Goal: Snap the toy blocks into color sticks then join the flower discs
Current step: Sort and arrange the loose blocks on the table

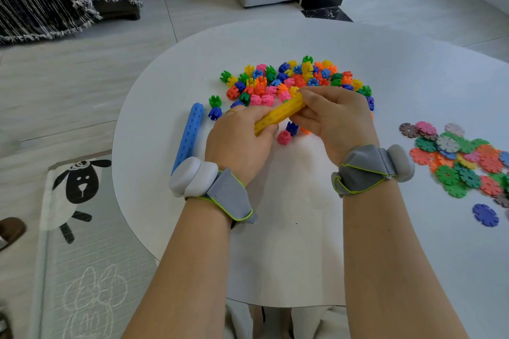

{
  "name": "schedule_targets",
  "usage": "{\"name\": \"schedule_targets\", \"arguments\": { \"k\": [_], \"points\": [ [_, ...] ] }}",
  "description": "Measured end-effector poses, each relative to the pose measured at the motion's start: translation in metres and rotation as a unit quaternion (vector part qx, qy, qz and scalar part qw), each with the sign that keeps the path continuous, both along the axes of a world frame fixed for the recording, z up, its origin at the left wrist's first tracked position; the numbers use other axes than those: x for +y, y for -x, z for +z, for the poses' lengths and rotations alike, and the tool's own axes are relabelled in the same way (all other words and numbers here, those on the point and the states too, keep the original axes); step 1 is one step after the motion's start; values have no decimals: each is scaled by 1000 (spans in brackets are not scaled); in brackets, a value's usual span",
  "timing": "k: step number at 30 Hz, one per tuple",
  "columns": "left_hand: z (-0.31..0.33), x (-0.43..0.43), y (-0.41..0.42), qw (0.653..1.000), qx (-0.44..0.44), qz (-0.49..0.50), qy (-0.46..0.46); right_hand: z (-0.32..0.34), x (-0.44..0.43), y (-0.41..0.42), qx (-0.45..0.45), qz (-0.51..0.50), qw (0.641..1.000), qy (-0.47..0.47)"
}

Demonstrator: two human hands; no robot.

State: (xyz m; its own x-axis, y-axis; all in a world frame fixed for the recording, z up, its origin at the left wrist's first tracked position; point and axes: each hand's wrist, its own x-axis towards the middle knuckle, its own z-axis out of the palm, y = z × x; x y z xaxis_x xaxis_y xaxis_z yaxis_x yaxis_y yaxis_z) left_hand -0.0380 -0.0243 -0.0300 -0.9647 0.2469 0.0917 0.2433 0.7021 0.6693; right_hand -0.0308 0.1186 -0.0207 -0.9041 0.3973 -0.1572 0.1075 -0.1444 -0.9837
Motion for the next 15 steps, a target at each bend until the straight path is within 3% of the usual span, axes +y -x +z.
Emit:
{"name": "schedule_targets", "arguments": {
  "k": [10, 15],
  "points": [
    [0, 1, -1, 1000, 24, 5, -11, -2, -12, 4, 8, -40, 998, 43],
    [-3, -1, 1, 999, 35, 2, 1, -3, -10, 4, 1, -9, 1000, -10]
  ]
}}
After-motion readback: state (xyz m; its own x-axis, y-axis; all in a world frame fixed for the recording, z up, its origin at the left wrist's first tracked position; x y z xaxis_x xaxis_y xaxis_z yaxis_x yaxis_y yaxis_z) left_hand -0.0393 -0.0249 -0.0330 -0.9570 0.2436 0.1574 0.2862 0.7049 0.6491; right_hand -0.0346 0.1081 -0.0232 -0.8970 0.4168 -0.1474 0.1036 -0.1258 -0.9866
